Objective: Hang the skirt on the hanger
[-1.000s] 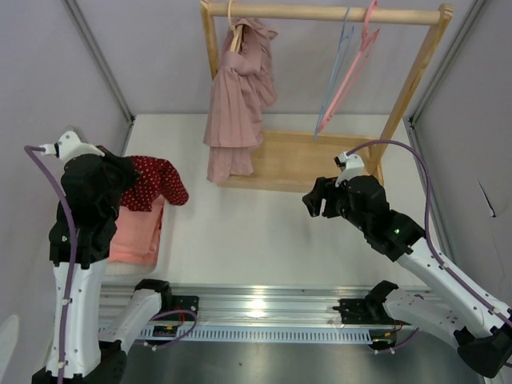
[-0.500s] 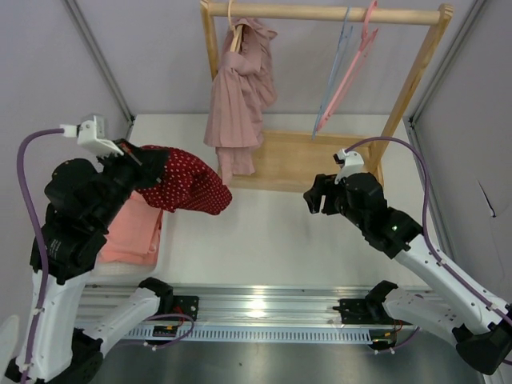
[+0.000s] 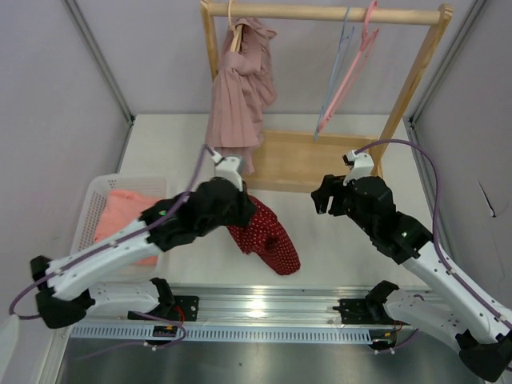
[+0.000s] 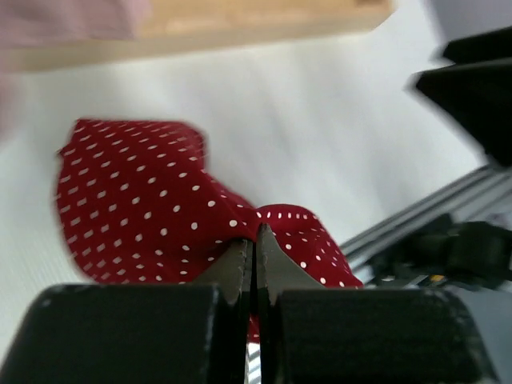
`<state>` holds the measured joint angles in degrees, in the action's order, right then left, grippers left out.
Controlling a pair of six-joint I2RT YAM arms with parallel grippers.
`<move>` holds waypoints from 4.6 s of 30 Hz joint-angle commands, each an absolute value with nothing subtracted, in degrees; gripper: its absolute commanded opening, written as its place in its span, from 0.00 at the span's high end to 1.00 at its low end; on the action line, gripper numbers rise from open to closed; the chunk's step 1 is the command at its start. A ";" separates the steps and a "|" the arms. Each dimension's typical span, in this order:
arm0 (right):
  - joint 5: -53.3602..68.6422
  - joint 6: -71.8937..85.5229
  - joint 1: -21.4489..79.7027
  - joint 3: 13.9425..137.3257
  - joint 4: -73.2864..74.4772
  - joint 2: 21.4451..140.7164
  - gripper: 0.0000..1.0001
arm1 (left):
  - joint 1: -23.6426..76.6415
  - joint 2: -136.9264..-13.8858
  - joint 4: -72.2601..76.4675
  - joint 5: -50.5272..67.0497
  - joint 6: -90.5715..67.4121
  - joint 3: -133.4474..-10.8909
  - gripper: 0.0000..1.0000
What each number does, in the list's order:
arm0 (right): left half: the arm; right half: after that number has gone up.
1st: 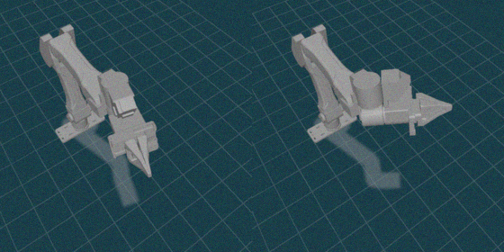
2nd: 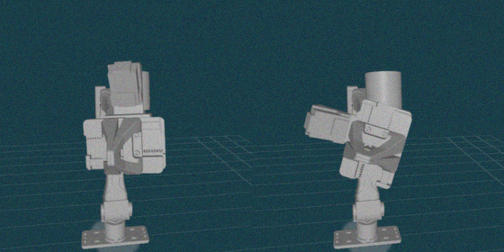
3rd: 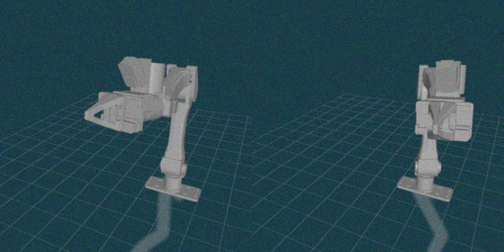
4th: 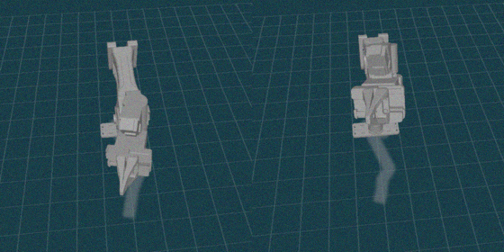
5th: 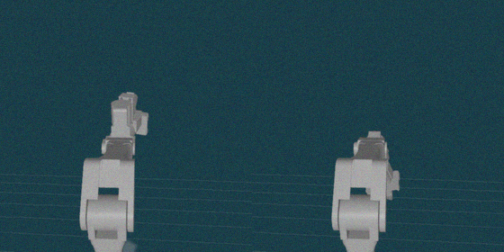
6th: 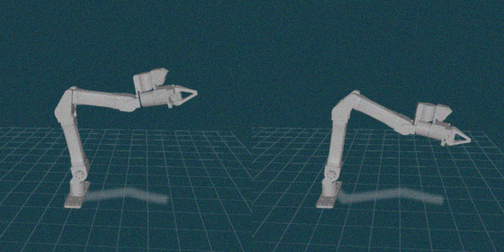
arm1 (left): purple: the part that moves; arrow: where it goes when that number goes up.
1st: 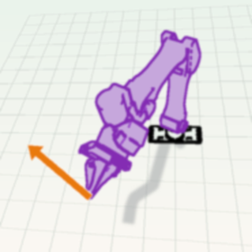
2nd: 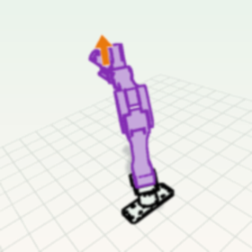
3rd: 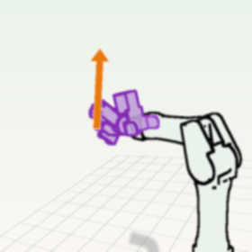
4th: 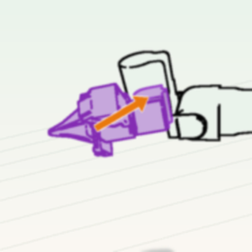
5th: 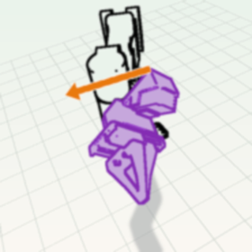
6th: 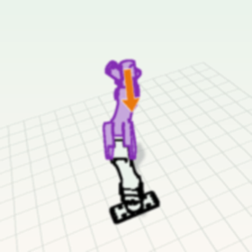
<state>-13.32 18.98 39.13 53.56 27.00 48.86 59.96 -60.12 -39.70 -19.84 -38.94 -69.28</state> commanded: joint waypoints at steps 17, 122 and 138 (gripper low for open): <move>-10.38 22.06 40.25 55.02 31.73 51.06 0.33 | 41.06 -73.51 -22.14 -1.85 -35.94 -67.25 0.25; -29.35 37.44 58.89 69.17 36.29 87.37 1.00 | 41.83 -68.28 2.00 15.20 -46.40 -35.24 0.54; -30.67 38.67 54.93 64.86 41.13 74.45 1.00 | 45.79 -85.07 7.46 13.71 -48.25 -38.15 0.56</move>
<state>-28.51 37.71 55.66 65.28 40.05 77.23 45.06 -83.26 3.33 13.91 -47.09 -36.25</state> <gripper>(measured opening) 0.062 0.438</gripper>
